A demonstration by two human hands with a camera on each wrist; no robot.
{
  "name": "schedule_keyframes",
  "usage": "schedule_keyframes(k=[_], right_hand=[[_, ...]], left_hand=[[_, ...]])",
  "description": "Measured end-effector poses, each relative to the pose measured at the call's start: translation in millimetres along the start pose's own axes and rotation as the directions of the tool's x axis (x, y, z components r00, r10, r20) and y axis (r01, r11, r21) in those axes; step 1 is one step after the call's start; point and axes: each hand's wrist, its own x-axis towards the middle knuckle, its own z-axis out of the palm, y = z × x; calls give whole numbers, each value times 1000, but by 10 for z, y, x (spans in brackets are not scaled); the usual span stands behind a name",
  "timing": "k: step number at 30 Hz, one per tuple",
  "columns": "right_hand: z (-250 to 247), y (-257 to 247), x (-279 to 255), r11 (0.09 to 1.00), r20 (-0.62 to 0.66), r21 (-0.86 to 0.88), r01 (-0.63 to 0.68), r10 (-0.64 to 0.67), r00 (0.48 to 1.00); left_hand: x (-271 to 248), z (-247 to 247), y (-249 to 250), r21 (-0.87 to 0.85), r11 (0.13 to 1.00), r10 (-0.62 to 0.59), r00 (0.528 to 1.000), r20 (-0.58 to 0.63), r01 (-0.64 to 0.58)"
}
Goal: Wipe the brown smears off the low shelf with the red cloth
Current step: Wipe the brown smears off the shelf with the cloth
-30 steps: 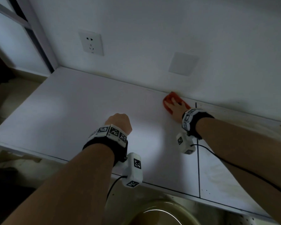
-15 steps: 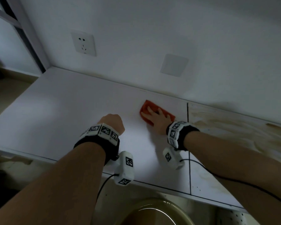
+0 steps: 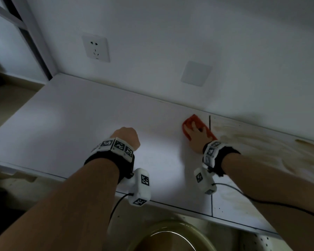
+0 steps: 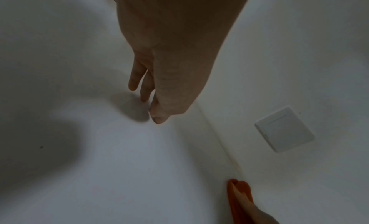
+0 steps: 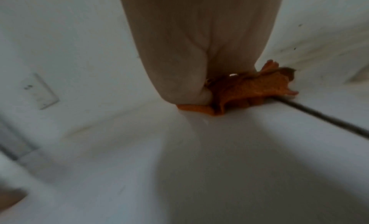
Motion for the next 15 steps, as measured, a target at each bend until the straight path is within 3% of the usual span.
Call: schedule_keyframes(k=[4,7,10,15], right_hand=[[187,-352,-153,972,34,10,236,-236,971],[194,-490,-144,945,52,-7,326,-325,944],[143,-289,-47,959,39,0,284,-284,958],[55,333,-46,999,42,41,22,-23,999]], left_hand=[[-49,-6,33,37,999,9,1000,12,-9],[-76,-7,51,59,998,-2,1000,19,1],[-92,-25,77,76,997,2,999,32,-4],[-131,-74,214,49,998,-40,999,-1,40]])
